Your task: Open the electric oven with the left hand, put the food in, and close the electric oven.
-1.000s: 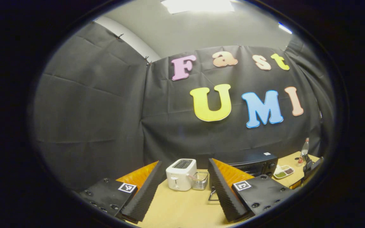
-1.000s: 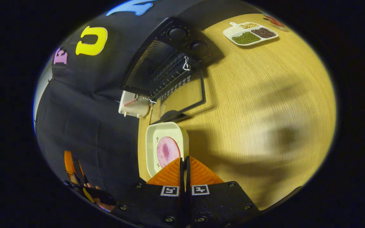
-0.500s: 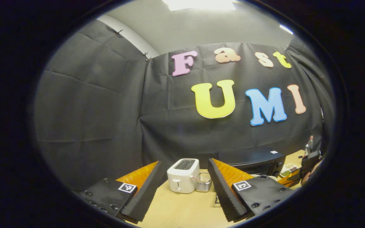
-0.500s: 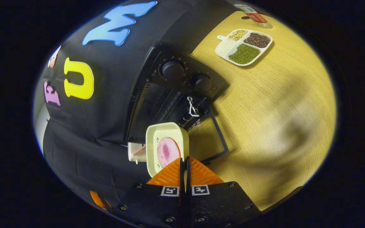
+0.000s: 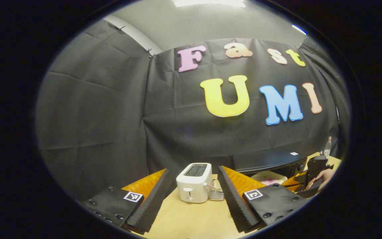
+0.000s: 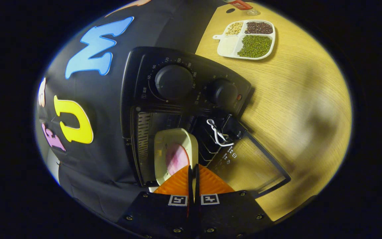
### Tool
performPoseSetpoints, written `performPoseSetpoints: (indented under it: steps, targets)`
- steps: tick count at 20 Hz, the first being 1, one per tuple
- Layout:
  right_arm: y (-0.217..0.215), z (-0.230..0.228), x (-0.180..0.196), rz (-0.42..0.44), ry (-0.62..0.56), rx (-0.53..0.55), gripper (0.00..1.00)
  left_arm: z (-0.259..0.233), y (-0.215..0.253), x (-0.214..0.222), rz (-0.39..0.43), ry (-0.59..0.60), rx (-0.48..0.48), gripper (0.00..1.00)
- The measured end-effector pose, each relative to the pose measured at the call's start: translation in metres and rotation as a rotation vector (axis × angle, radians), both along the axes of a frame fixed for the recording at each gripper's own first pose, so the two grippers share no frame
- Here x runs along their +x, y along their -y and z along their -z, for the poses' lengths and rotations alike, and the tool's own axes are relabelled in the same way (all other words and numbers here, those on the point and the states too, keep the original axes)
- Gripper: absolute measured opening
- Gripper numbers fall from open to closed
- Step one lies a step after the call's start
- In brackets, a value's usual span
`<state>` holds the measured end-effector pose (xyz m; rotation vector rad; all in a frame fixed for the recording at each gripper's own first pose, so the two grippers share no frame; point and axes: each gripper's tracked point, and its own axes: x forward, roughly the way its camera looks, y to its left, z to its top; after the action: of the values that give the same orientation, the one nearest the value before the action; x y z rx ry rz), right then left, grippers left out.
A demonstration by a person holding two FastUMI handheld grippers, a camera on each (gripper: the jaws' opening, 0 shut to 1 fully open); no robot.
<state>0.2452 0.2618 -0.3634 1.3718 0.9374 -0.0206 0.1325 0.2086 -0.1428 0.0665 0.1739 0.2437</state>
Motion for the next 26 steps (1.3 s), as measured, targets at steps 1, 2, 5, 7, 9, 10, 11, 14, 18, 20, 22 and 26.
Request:
performPoseSetpoints:
  steps: [1, 2, 5, 7, 9, 10, 11, 14, 18, 20, 22, 26]
  targets:
    - [0.0, 0.001, 0.005, 0.033, 0.001, -0.007, 0.01, 0.003, -0.001, 0.001, 0.001, -0.009, 0.002, 1.0]
    - [0.001, 0.002, 0.012, 0.065, 0.002, -0.017, 0.01, 0.006, -0.003, 0.002, 0.001, -0.02, 0.004, 1.0]
    - [0.003, 0.004, 0.027, 0.163, 0.009, -0.035, 0.01, 0.012, -0.007, 0.003, -0.001, -0.042, 0.003, 1.0]
    - [-0.007, 0.005, 0.029, 0.187, -0.006, -0.001, 0.01, 0.012, -0.006, -0.001, 0.001, -0.047, 0.001, 0.99]
    - [-0.019, -0.001, 0.029, 0.196, 0.01, 0.044, 0.02, 0.015, 0.0, -0.002, 0.005, -0.053, 0.002, 1.0]
    - [-0.018, -0.011, 0.031, 0.2, 0.057, 0.091, 0.0, 0.016, 0.002, -0.002, 0.007, -0.058, 0.003, 1.0]
    - [-0.029, -0.016, 0.028, 0.189, 0.07, 0.108, 0.19, 0.017, 0.002, -0.003, 0.008, -0.059, 0.005, 1.0]
    - [-0.029, -0.03, 0.018, 0.139, 0.12, 0.117, 0.71, 0.013, 0.007, -0.005, 0.015, -0.052, -0.002, 1.0]
    - [-0.016, -0.044, -0.006, 0.024, 0.164, 0.051, 0.97, 0.015, 0.023, -0.004, 0.037, -0.049, -0.022, 1.0]
    - [-0.007, -0.056, -0.023, -0.046, 0.203, 0.01, 0.97, 0.02, 0.035, -0.004, 0.059, -0.057, -0.032, 1.0]
    - [0.005, -0.073, -0.036, -0.111, 0.271, -0.045, 0.97, 0.028, 0.051, -0.003, 0.083, -0.069, -0.045, 1.0]
    - [0.029, -0.109, -0.066, -0.239, 0.46, -0.203, 0.97, 0.055, 0.087, -0.007, 0.13, -0.117, -0.101, 0.96]
